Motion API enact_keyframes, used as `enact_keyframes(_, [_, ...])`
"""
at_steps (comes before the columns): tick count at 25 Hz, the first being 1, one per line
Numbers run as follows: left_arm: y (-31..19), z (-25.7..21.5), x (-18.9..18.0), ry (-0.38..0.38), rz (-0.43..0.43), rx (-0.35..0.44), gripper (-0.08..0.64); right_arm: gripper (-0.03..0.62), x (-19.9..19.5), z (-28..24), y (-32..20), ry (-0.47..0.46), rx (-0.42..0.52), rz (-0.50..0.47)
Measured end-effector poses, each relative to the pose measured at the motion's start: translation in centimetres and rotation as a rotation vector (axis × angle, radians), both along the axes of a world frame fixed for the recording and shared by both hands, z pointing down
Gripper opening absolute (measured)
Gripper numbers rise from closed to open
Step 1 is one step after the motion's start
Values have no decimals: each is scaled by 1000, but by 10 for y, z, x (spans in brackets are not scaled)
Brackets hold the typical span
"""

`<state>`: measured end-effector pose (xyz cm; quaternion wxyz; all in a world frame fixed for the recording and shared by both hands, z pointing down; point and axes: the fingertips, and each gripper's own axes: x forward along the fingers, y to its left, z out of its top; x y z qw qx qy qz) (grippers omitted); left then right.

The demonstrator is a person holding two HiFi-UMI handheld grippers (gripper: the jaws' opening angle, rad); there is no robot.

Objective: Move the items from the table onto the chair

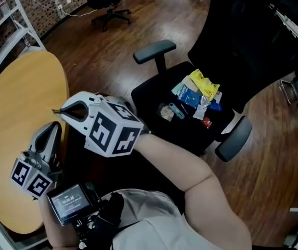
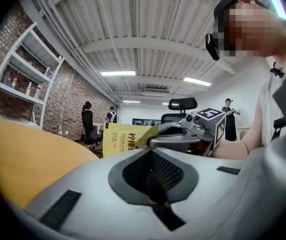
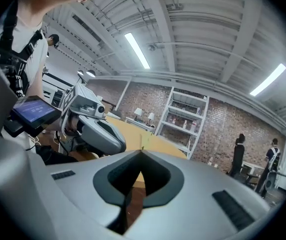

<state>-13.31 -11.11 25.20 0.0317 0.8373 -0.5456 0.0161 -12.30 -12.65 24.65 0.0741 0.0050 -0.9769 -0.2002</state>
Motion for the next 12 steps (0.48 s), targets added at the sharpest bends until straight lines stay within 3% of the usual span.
enact_keyframes(12, [-59,-7,74,-4,171,15,9,0,76,-1,-52,-7,-6,165])
